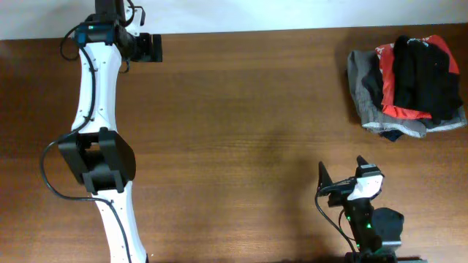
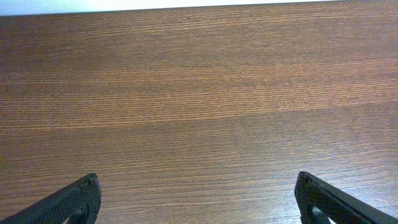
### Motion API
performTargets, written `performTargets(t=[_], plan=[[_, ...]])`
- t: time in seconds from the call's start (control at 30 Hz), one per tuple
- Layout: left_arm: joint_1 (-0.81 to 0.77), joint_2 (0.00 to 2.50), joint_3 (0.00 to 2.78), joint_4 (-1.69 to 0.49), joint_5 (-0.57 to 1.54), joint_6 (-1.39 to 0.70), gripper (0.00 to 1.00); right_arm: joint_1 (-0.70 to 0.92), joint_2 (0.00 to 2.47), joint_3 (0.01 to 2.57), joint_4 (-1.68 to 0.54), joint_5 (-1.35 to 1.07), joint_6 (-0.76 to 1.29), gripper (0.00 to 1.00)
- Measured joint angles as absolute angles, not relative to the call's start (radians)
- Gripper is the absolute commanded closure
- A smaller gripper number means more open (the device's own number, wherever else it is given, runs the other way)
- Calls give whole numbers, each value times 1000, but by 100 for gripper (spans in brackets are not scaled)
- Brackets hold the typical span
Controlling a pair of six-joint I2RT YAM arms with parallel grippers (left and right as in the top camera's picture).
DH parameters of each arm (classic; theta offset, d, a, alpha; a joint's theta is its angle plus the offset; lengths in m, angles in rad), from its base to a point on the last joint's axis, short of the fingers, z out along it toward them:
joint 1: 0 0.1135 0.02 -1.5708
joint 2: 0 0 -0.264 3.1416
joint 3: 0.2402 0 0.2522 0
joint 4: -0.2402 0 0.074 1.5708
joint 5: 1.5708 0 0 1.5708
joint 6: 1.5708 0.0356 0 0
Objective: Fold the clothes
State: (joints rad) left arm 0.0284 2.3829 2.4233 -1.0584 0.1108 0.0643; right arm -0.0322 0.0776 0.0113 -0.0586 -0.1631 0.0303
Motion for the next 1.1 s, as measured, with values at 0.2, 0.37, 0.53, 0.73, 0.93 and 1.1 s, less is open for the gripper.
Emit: performTargets(t=[0.2,0.37,0.53,0.73,0.93,1.1], plan=[[28,2383,2423,-1058,110,64,1,-32,14,11,-57,-163,30,1],[28,2383,2423,-1058,111,64,1,-32,14,11,-57,-163,30,2],[28,2383,2423,-1058,111,64,1,-32,14,11,-57,-163,30,1],[28,2383,2423,-1058,111,64,1,-32,14,11,-57,-163,31,1],[28,2383,2423,-1058,111,64,1,-32,14,11,-57,-163,30,1],[28,2383,2423,-1058,111,64,1,-32,14,11,-57,-163,30,1]])
